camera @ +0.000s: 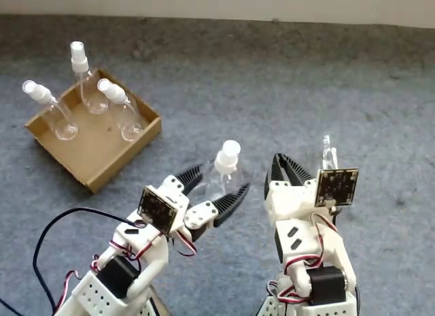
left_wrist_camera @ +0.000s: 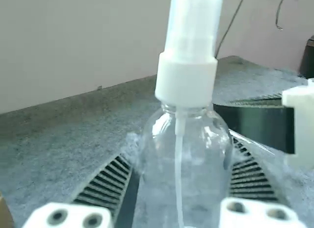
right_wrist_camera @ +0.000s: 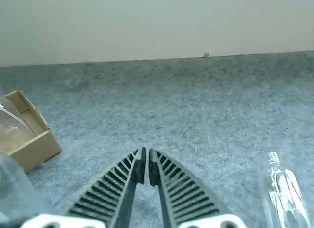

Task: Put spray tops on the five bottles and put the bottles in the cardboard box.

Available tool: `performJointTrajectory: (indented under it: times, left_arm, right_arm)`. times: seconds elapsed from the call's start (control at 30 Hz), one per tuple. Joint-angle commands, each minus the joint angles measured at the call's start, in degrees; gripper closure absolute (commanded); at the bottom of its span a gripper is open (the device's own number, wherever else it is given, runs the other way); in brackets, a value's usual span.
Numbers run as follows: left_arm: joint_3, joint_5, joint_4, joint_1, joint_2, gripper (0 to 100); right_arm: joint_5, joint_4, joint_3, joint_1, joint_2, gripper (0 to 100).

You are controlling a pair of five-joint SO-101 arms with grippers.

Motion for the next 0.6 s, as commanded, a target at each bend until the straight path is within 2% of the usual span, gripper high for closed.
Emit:
performJointTrajectory:
  times: [0.0,0.07,0.23,0.33,0.57]
  left_arm:
    - [-3.8,-0.7,-7.5,-5.6,-0.4,86]
    - [-4.0,-2.0,-10.5,-6.5,-0.1,86]
    - [-4.3,-12.9,-13.6,-6.4,0.1,86]
    - [-4.5,-13.5,-13.5,-6.8,0.1,86]
    - [-10.9,-13.5,-13.3,-6.8,0.5,86]
  right_arm:
    - [0.4,-4.2,2.5,-0.3,-0.5,99.0]
    - [0.4,-5.8,4.7,-2.4,-0.5,99.0]
    - [0.4,-8.1,8.7,-10.3,-0.5,99.0]
    - [0.4,-9.5,9.7,-13.0,-0.5,99.0]
    - [0.8,-9.8,11.8,-13.4,-0.6,99.0]
